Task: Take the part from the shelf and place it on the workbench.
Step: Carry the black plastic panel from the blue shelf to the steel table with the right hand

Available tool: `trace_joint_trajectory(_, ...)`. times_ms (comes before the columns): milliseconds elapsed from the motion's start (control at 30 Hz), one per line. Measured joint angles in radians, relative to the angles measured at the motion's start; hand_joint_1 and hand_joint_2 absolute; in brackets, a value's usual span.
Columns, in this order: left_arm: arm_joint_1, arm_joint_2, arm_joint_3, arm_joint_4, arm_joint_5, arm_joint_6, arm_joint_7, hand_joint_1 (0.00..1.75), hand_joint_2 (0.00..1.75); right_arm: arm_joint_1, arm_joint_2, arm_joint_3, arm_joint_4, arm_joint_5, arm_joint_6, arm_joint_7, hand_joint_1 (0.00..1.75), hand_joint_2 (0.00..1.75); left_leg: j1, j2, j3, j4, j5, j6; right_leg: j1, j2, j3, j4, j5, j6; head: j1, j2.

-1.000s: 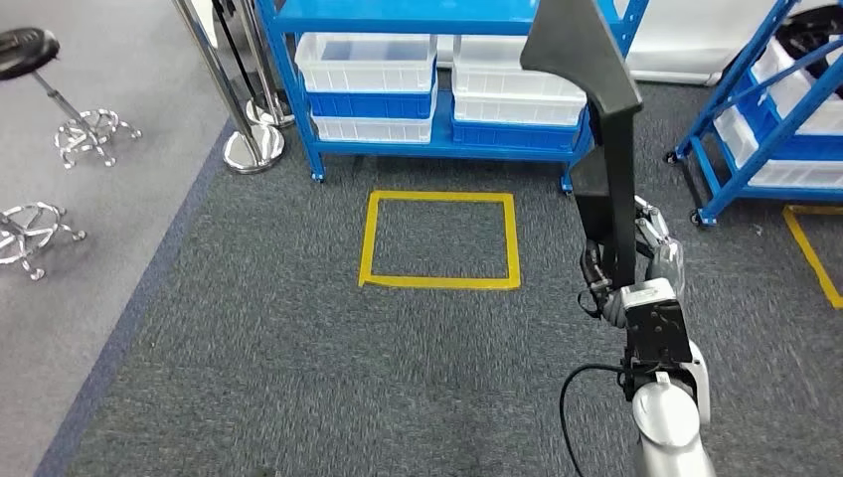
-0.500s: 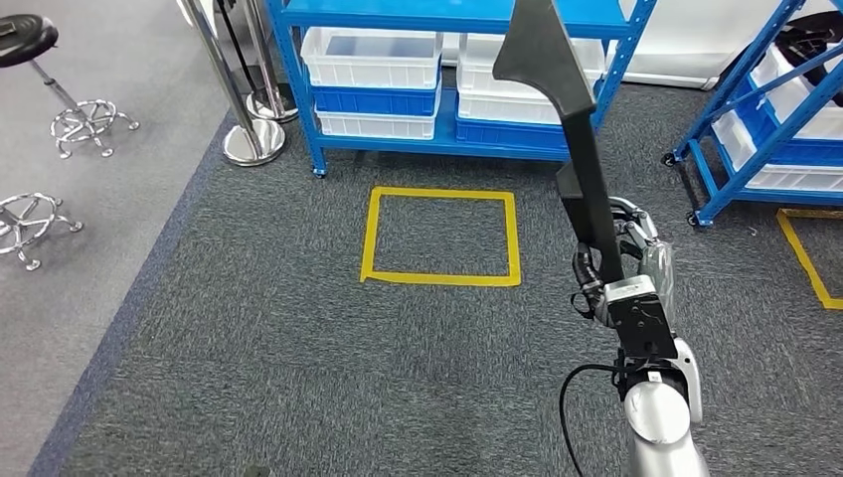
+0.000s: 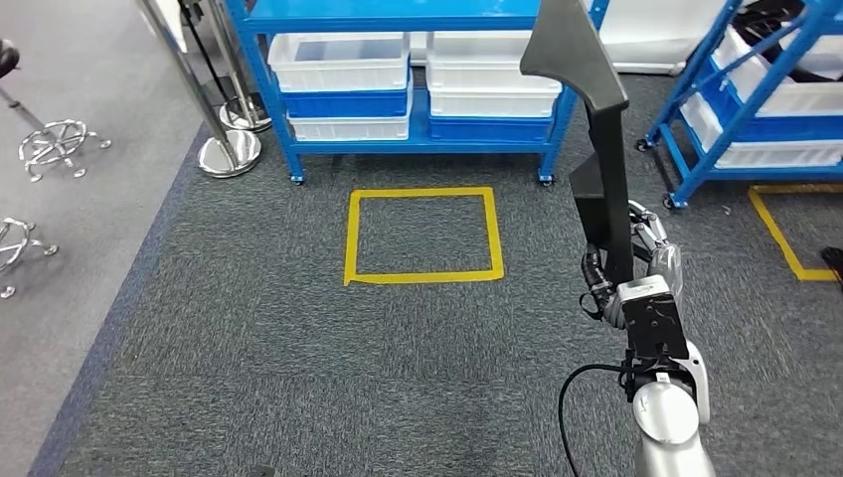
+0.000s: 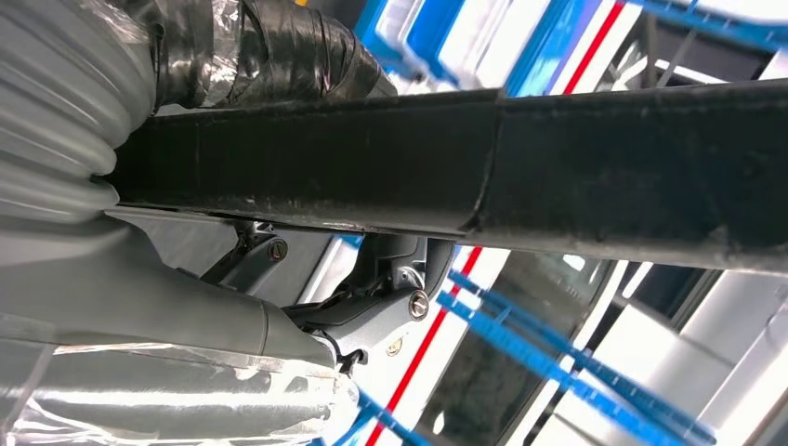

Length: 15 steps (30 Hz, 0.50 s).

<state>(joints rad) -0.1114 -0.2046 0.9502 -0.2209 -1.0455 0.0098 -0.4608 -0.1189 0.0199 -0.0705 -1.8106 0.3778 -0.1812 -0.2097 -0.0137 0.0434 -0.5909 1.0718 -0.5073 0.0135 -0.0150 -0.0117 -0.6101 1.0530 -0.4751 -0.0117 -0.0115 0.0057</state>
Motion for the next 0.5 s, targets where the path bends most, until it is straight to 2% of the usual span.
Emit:
trace_joint_trajectory(100, 0.001, 0.000, 0.000, 0.000, -0.001, 0.000, 0.000, 0.00, 1.75, 0.000, 0.000, 0.000, -0.002, 0.003, 0.000, -0.001, 1.75, 1.75, 0.010, -0.028, -0.070, 0.167, -0.091, -0.013, 0.000, 0.026, -0.003, -0.001, 0.005, -0.007, 0.000, 0.000)
trace_joint_trajectory(133, 0.002, 0.000, 0.000, 0.000, -0.001, 0.000, 0.000, 0.00, 1.75, 0.000, 0.000, -0.001, -0.002, 0.005, 0.001, -0.001, 1.75, 1.75, 0.012, -0.030, -0.091, 0.214, -0.105, -0.014, 0.000, 0.035, -0.004, -0.001, 0.005, -0.007, 0.000, 0.000)
trace_joint_trajectory(167, 0.002, 0.000, 0.000, 0.000, -0.002, 0.000, 0.000, 0.00, 1.75, -0.001, 0.000, -0.001, -0.002, 0.005, 0.002, 0.000, 1.75, 1.75, 0.013, -0.032, -0.098, 0.231, -0.102, -0.014, 0.000, 0.046, -0.004, 0.000, 0.006, -0.007, 0.000, 0.000)
trace_joint_trajectory(200, 0.002, 0.000, 0.000, 0.000, -0.002, 0.000, 0.000, 0.00, 1.75, -0.003, 0.000, -0.002, -0.002, 0.005, 0.003, 0.000, 1.75, 1.75, 0.014, -0.035, -0.088, 0.211, -0.081, -0.011, 0.000, 0.057, -0.004, 0.000, 0.007, -0.006, 0.000, 0.000)
trace_joint_trajectory(233, 0.001, 0.000, 0.000, 0.000, -0.003, 0.000, 0.000, 0.00, 1.75, -0.005, 0.000, -0.003, -0.002, 0.005, 0.003, 0.001, 1.75, 1.75, 0.015, -0.044, -0.063, 0.161, -0.047, -0.007, 0.000, 0.069, -0.004, 0.000, 0.008, -0.004, 0.000, 0.000)
trace_joint_trajectory(300, 0.000, 0.000, 0.000, 0.000, -0.003, 0.000, 0.000, 0.00, 1.75, -0.012, 0.000, -0.005, -0.004, 0.007, 0.004, 0.002, 1.75, 1.75, 0.015, -0.092, -0.001, 0.029, 0.009, 0.002, -0.002, 0.091, -0.005, 0.000, 0.011, 0.001, 0.000, 0.000)
trace_joint_trajectory(367, 0.001, 0.001, 0.000, 0.000, -0.004, 0.000, 0.001, 0.00, 1.75, -0.019, -0.001, -0.005, -0.004, 0.017, 0.007, 0.002, 1.75, 1.75, 0.013, -0.125, 0.030, -0.039, 0.024, 0.007, -0.008, 0.110, -0.012, -0.001, 0.017, 0.012, 0.000, 0.000)
trace_joint_trajectory(433, 0.001, 0.001, 0.000, 0.000, -0.004, 0.000, 0.002, 0.00, 1.75, -0.023, -0.004, -0.005, -0.006, 0.038, 0.014, 0.006, 1.75, 1.75, 0.009, -0.112, 0.033, -0.050, 0.028, 0.012, -0.012, 0.131, -0.017, -0.009, 0.027, 0.027, 0.000, 0.000)
trace_joint_trajectory(467, -0.001, 0.001, 0.000, 0.000, -0.005, 0.000, 0.002, 0.00, 1.75, -0.024, -0.008, -0.005, -0.007, 0.049, 0.016, 0.009, 1.75, 1.75, 0.010, -0.101, 0.035, -0.059, 0.034, 0.017, -0.013, 0.127, -0.020, -0.009, 0.026, 0.032, 0.000, 0.000)
trace_joint_trajectory(500, -0.002, 0.000, 0.000, 0.000, -0.005, 0.000, 0.002, 0.00, 1.75, -0.029, -0.012, -0.005, -0.009, 0.061, 0.019, 0.012, 1.75, 1.75, 0.011, -0.089, 0.037, -0.070, 0.042, 0.023, -0.011, 0.111, -0.027, 0.003, 0.015, 0.035, 0.001, 0.000)
